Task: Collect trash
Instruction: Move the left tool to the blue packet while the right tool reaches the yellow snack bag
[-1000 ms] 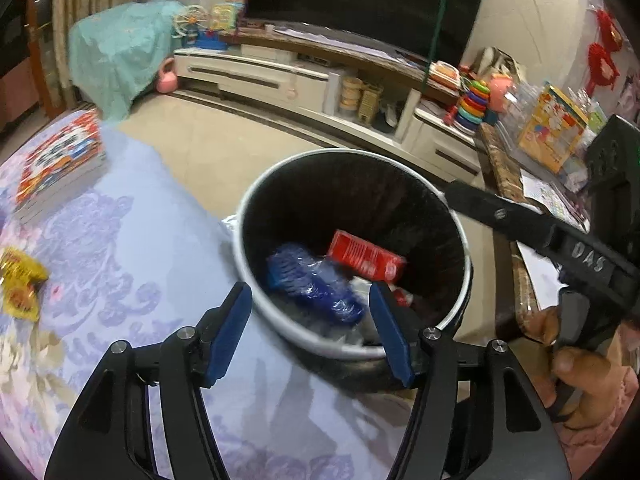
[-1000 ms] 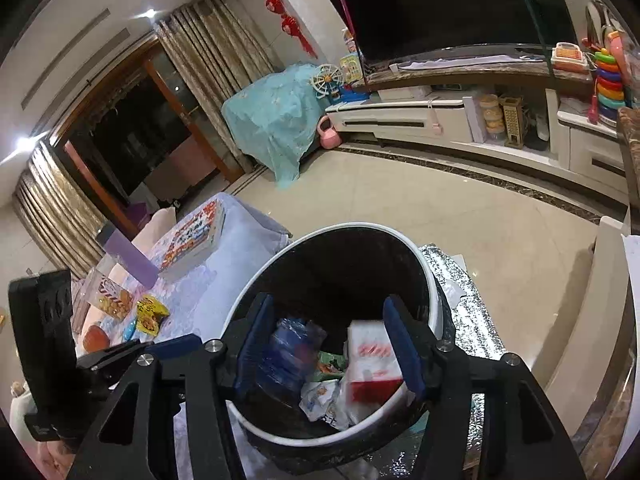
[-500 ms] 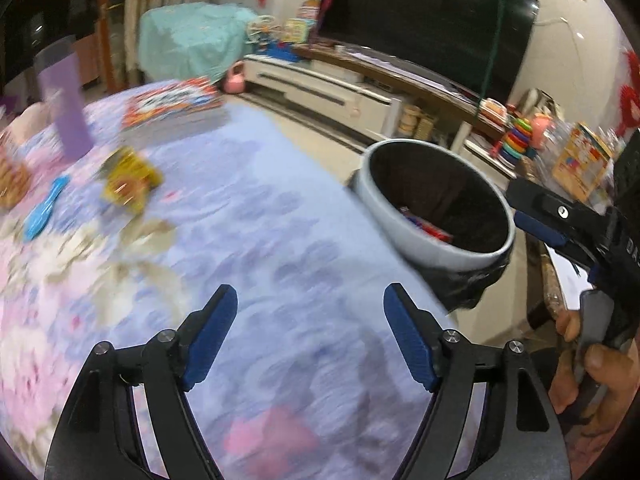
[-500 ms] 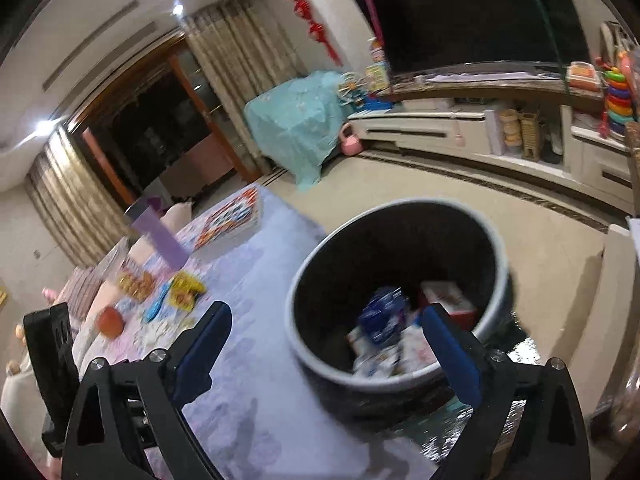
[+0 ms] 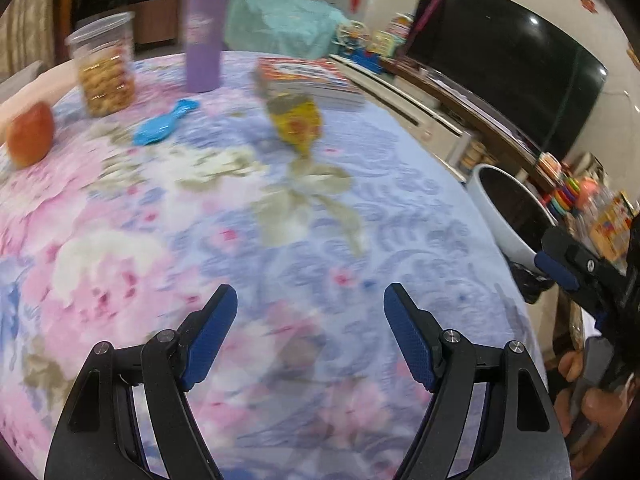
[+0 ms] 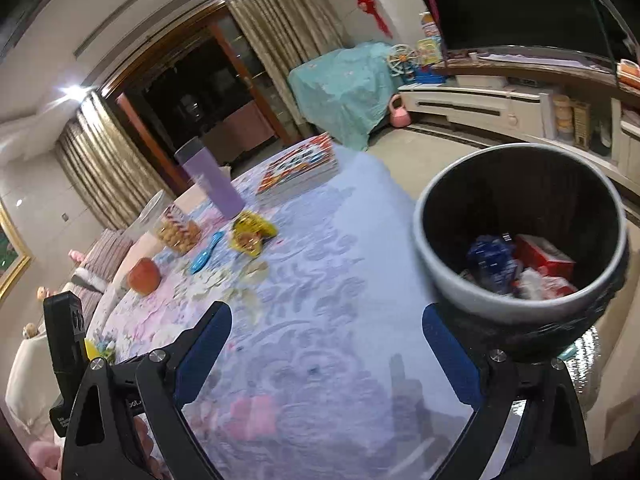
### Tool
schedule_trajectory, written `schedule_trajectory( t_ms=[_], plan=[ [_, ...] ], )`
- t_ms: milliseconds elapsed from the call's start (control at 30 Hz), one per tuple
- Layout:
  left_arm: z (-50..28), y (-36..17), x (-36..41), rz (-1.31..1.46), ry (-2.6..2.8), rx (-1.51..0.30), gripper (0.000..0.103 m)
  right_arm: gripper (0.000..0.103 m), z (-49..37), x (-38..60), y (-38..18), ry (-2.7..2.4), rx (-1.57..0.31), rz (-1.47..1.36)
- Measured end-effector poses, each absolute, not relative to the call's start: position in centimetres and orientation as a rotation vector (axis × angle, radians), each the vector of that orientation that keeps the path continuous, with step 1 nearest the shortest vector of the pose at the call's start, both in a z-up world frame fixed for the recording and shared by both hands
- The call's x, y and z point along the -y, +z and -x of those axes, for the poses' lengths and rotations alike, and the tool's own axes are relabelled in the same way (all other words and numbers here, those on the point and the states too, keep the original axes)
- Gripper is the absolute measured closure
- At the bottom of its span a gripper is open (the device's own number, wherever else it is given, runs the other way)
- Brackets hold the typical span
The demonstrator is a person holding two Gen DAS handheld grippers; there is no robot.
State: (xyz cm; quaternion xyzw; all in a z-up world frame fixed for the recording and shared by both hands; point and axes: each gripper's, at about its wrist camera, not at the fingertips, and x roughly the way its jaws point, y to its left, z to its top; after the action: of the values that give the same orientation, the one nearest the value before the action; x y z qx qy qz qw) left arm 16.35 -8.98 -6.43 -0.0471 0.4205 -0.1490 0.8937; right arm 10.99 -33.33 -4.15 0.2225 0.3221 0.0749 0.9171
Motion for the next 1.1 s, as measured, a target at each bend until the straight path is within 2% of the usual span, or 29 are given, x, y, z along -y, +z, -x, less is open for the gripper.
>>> schedule_trajectory(
  t_ms=[600,1100],
  plan=[
    [-15.6,-7.3,1.2,0.129,-0.143,-0.859,0.022,0.006,-12.6,24.7,-6.9,0.245,-0.73,-0.328],
    [-20.9,-7.5,-1.8,0.102,-0.106,-0.886,0.021,0.006,-17.7,21.3,-6.8,0.279,-0.735,-0.269]
  ],
)
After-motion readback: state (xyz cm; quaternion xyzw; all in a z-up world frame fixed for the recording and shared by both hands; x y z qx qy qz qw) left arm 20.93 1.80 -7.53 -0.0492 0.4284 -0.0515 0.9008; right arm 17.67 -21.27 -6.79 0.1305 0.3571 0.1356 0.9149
